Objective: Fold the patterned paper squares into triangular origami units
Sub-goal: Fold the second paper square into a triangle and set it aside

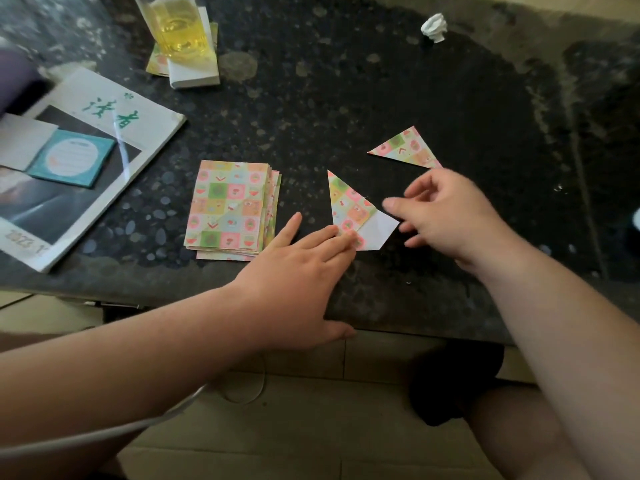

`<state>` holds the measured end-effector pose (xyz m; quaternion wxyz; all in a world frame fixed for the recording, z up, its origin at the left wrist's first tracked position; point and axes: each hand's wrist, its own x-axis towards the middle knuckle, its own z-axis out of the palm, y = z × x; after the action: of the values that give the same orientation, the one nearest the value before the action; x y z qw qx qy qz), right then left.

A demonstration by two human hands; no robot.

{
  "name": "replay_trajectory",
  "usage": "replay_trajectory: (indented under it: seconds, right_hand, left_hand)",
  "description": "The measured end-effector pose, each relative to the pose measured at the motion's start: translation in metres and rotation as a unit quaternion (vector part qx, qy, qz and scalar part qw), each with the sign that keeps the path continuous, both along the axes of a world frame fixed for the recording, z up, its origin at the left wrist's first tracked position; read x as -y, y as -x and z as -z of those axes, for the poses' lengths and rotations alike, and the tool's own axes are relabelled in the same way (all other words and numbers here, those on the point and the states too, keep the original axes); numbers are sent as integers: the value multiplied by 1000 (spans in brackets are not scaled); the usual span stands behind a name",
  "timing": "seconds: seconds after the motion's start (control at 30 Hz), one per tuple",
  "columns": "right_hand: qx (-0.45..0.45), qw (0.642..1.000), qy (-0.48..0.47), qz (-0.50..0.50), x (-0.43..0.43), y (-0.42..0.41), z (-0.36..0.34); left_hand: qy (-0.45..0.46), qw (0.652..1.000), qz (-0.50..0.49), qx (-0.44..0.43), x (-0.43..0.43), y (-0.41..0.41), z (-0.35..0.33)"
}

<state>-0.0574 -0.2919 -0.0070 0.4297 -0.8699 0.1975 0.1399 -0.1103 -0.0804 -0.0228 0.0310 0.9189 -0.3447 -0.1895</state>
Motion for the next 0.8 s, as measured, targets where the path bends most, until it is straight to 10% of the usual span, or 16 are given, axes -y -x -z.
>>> replay_trajectory:
  seconds: [0.2,0.5,0.8]
  right_hand:
    - [0,995,78,-55,-16,4,11]
    - [-30,944,-281,168,-17,27,-17]
    - [-54,900,-384,198,-15,50,-13]
  left_hand:
    - [113,992,-56,1,-2,-2,8]
    - [342,892,-295,2,-5,-28,-6]
    - [326,920,-218,14,0,-29,5]
